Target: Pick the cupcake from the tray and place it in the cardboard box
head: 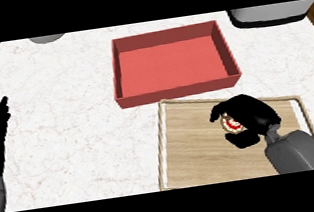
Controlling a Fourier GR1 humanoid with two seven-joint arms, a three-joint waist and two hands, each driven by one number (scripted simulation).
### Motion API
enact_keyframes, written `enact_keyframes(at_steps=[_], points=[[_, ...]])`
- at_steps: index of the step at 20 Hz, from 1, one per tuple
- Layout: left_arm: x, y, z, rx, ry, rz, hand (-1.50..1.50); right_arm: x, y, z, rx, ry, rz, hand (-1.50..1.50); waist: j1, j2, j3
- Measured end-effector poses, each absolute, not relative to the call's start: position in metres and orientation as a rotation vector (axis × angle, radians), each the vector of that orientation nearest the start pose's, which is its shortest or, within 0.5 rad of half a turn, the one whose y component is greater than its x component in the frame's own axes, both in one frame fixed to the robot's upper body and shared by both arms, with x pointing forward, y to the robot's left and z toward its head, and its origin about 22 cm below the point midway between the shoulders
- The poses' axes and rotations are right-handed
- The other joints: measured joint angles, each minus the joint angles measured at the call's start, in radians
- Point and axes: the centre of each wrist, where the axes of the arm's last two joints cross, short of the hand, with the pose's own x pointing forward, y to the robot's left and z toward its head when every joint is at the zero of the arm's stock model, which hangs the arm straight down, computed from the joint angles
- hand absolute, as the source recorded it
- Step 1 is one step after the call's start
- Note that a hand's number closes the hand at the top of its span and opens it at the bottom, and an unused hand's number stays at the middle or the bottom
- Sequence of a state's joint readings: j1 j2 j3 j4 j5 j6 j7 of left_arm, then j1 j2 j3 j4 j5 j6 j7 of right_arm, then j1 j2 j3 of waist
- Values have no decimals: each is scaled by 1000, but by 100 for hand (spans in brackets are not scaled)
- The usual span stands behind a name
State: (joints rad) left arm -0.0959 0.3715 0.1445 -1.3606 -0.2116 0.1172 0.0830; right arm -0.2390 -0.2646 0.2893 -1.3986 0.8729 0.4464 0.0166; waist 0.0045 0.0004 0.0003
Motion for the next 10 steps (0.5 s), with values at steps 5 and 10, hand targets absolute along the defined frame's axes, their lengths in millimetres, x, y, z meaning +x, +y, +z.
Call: enact_keyframes(at_steps=[5, 10], points=[[266, 358, 15, 649, -1363, -213, 0, 295, -204, 11, -528, -1262, 1442, 150, -2, 0, -1], [258, 356, 15, 653, -1359, -207, 0, 293, -201, 11, -721, -1246, 1296, 150, -10, -3, -1]])
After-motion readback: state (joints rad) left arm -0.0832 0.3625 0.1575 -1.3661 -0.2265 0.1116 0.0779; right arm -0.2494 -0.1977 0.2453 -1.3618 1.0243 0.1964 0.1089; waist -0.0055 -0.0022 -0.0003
